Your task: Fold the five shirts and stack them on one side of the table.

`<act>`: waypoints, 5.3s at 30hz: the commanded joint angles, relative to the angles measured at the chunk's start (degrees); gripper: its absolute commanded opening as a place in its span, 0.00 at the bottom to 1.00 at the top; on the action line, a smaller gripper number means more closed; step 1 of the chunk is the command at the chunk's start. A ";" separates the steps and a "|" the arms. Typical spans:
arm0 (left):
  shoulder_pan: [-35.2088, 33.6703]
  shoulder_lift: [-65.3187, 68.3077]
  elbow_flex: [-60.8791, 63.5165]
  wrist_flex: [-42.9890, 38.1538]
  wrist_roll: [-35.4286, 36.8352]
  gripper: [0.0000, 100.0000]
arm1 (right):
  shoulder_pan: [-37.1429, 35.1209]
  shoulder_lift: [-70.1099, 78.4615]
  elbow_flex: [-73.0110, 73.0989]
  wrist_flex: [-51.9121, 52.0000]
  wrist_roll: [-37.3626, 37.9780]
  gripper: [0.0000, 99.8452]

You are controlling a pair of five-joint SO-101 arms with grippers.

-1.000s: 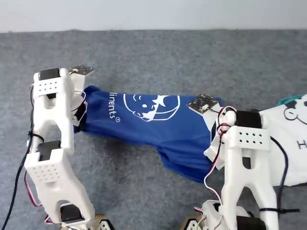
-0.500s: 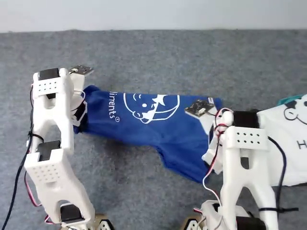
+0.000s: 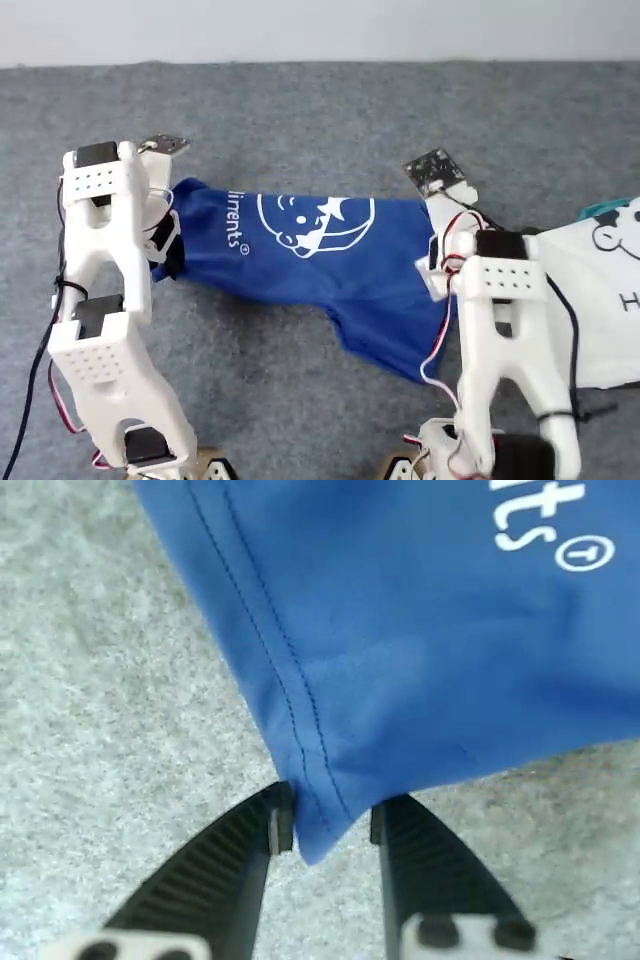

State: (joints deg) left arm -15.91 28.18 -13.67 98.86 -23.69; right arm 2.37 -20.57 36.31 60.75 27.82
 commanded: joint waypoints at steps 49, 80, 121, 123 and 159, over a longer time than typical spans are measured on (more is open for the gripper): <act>0.26 -3.43 0.13 0.70 -0.18 0.14 | 2.51 23.43 -4.75 -21.93 7.03 0.01; -0.70 -3.34 -0.04 0.26 -0.18 0.14 | 17.89 18.86 -8.97 -13.41 10.73 0.08; 12.13 18.46 -28.70 -29.98 9.14 0.14 | 17.63 18.33 -11.60 -3.21 10.46 0.08; 12.13 22.95 -34.77 -27.52 9.14 0.14 | 17.45 18.33 -11.60 -3.21 10.46 0.08; 4.66 45.89 -82.07 -4.66 9.41 0.02 | 13.49 18.59 -8.44 -3.74 10.46 0.08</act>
State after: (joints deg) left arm -10.02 77.93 -92.26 93.85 -14.20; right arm 16.70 0.97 28.13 57.14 38.11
